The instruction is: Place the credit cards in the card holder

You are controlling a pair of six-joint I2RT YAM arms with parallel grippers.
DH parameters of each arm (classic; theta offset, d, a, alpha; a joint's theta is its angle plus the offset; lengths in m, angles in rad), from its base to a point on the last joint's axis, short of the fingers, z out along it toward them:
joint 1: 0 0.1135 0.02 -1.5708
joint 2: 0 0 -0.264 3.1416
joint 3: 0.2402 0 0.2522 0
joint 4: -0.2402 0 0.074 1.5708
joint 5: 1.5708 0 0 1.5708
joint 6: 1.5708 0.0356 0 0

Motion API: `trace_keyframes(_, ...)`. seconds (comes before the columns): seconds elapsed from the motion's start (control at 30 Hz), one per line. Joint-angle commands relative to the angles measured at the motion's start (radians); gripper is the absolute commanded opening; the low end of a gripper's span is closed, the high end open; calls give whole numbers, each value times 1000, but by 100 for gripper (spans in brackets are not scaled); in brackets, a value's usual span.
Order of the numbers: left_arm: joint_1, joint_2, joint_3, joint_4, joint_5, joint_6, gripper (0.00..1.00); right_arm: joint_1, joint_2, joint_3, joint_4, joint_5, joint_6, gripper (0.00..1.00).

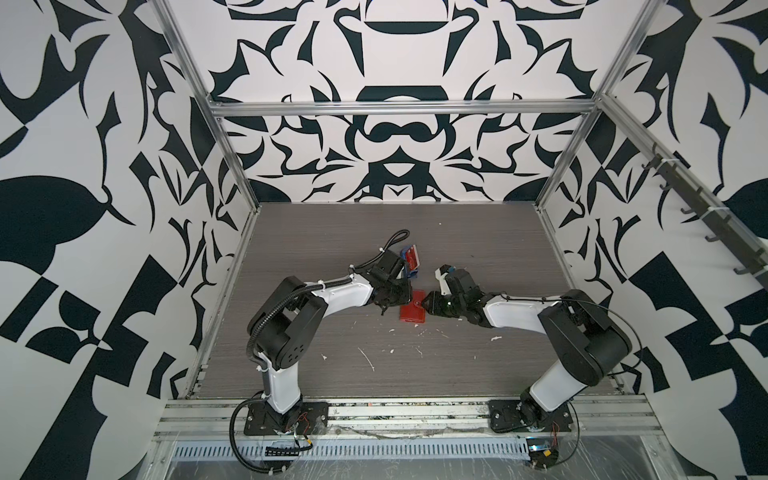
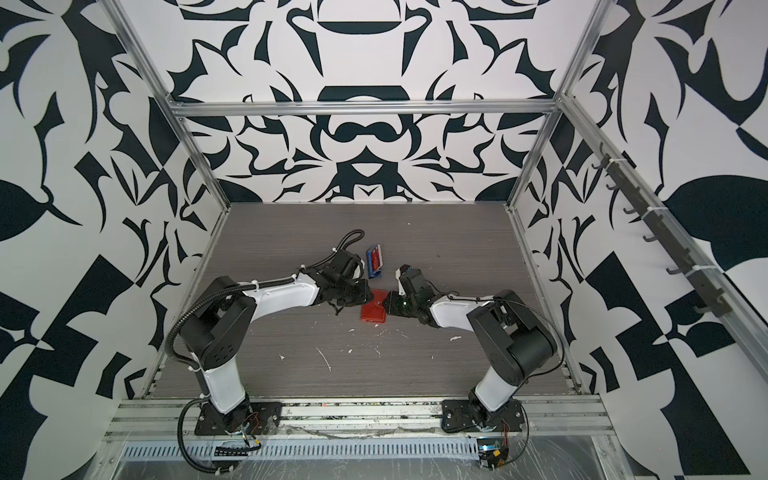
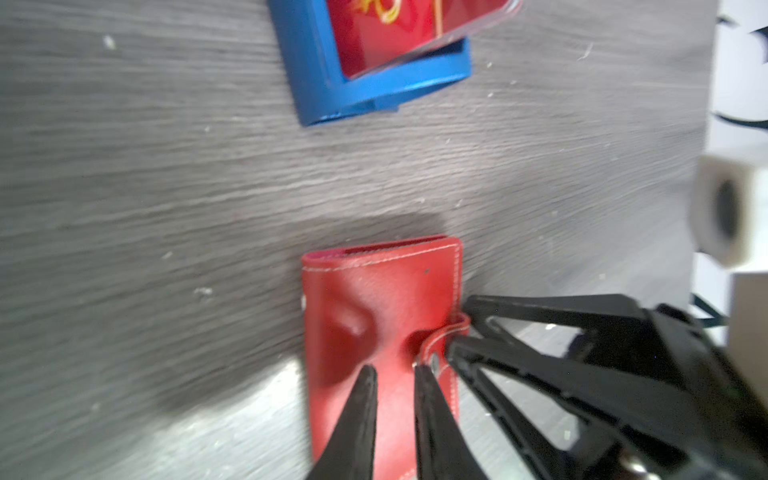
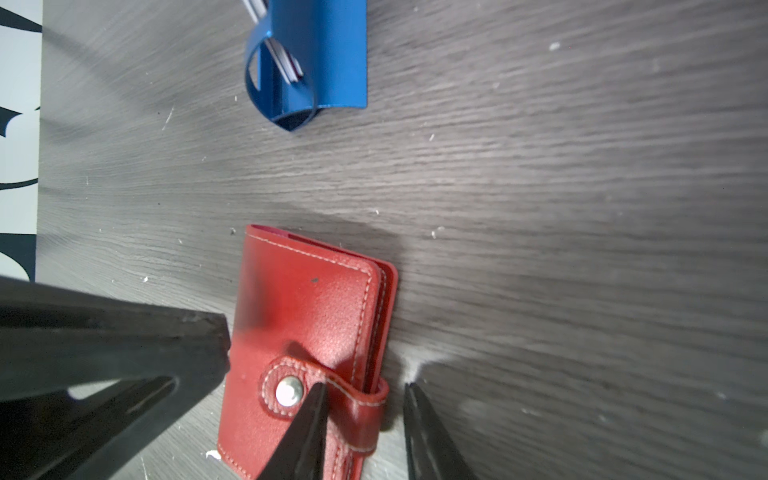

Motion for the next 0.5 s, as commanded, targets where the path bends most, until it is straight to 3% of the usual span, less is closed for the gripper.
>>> trace_keyframes(0.0, 4, -12, -6, 52, 81, -14, 22, 1, 23, 9, -66, 1, -22, 35)
trace_keyframes(0.47, 4, 64, 59, -58, 81, -12, 24, 1, 31, 20, -75, -1, -28, 35)
